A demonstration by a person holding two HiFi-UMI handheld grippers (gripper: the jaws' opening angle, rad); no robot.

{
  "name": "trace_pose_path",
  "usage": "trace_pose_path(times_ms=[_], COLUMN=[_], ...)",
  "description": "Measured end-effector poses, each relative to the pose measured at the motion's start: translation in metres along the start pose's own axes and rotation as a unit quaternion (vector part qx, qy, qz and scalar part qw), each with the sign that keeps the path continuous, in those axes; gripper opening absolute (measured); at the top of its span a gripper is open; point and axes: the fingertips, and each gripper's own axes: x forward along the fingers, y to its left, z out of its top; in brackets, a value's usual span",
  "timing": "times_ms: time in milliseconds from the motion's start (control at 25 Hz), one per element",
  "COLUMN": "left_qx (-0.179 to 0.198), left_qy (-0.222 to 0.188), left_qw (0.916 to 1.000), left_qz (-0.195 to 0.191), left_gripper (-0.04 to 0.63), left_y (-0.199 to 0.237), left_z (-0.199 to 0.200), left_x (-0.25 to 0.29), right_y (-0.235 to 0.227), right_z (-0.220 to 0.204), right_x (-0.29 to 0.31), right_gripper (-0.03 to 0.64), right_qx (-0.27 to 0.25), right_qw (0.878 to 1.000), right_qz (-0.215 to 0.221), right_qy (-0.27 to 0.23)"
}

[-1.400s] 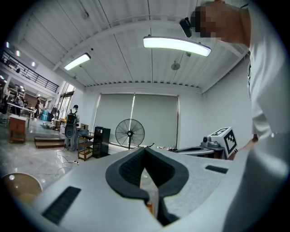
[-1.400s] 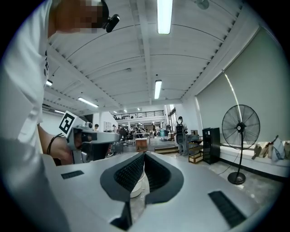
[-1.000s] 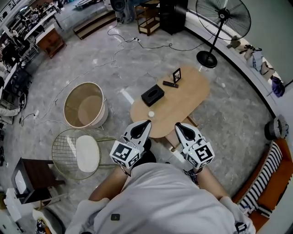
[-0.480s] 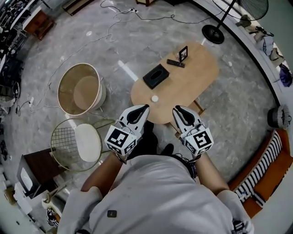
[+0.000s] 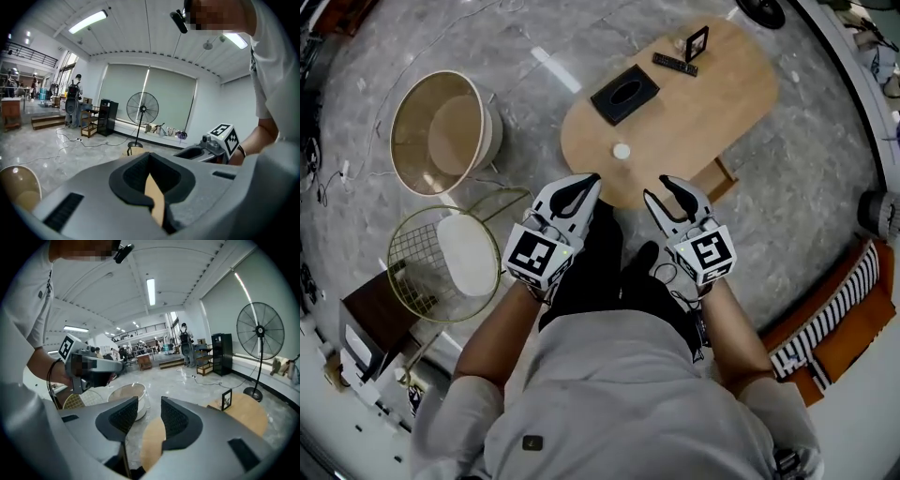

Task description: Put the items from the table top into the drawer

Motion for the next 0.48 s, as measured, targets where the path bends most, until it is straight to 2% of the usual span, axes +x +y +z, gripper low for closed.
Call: trace_pose_path(times_ms=[200, 480], left_qx=[-0.008, -0.016], left_qy=[0.037, 0.072], left_qw=[0.9993, 0.9972], left_qz=[-0.002, -0.010], left_gripper=[0.009, 0.009], left_y=[0.036, 0.073], left_z=[-0.061, -0.134], left_x=[0.032, 0.083], right_y=[-0.017, -0.050], right_z=[-0.063, -0.137], right_x=[0.054, 0.116], right_gripper=[0.201, 0.235], right_qx=[-0.013, -0.010], right_qw=[0.997, 0.994], right_qz=[0.013, 0.012], right_qy=[0.073, 0.110])
